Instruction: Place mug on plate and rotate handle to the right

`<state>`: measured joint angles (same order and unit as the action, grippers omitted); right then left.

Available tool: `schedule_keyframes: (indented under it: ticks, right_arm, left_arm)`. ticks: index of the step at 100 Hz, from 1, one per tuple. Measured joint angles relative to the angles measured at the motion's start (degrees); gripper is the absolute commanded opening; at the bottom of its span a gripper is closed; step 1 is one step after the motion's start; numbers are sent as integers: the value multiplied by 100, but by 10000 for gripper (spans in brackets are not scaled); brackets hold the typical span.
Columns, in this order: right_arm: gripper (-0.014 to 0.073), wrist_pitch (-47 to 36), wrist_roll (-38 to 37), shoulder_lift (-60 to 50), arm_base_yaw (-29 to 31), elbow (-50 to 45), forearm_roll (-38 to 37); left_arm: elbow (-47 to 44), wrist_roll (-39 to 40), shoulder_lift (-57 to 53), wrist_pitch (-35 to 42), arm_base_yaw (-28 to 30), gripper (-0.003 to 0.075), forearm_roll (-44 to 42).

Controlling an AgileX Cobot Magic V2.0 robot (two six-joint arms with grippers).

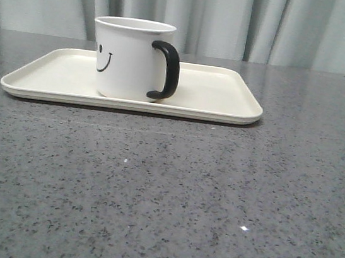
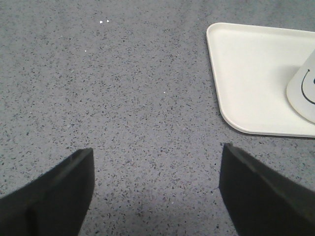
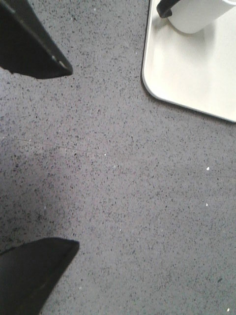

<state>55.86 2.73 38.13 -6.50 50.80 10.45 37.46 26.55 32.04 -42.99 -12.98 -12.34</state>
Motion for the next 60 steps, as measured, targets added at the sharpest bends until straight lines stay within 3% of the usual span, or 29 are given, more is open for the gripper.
schedule_keyframes:
  ticks: [15, 31, 60]
  right_arm:
    - [648, -184, 157, 0, 0, 4, 353]
    - [648, -296, 785, 169, 0, 103, 1226]
    - [648, -100, 1502, 1295, -43, 1090, 2083]
  left_arm:
    - [0, 0, 0, -10, 0, 512, -12]
    - [0, 0, 0, -10, 0, 512, -12]
    - [0, 0, 0, -10, 0, 512, -12]
